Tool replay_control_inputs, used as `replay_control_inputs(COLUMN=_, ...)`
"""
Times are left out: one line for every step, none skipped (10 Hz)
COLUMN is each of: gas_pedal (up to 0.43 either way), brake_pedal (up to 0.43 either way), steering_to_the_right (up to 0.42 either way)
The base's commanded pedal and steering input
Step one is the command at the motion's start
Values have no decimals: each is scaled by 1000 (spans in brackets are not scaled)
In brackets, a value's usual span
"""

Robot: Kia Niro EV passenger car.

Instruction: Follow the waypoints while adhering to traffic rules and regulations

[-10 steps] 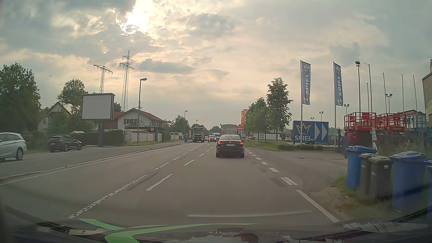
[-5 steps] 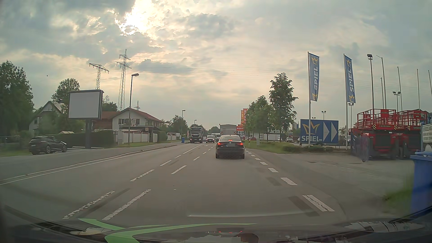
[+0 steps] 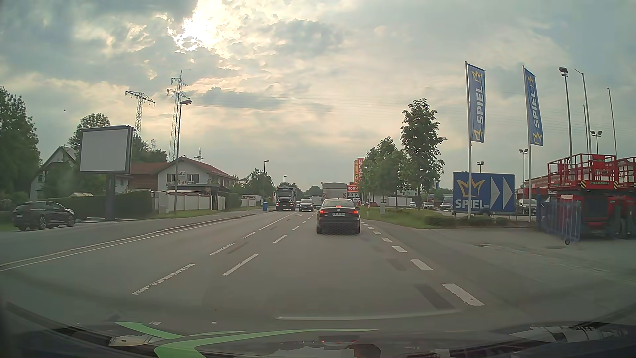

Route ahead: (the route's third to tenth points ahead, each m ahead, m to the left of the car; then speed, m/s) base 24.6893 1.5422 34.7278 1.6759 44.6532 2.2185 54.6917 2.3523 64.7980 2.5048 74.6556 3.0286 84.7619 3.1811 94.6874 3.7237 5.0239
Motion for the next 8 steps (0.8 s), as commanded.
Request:
replay_control_inputs(gas_pedal=0, brake_pedal=67, steering_to_the_right=5)
replay_control_inputs(gas_pedal=0, brake_pedal=24, steering_to_the_right=3)
replay_control_inputs(gas_pedal=0, brake_pedal=18, steering_to_the_right=3)
replay_control_inputs(gas_pedal=0, brake_pedal=12, steering_to_the_right=3)
replay_control_inputs(gas_pedal=0, brake_pedal=0, steering_to_the_right=2)
replay_control_inputs(gas_pedal=0, brake_pedal=0, steering_to_the_right=3)
replay_control_inputs(gas_pedal=0, brake_pedal=0, steering_to_the_right=3)
replay_control_inputs(gas_pedal=0, brake_pedal=0, steering_to_the_right=3)
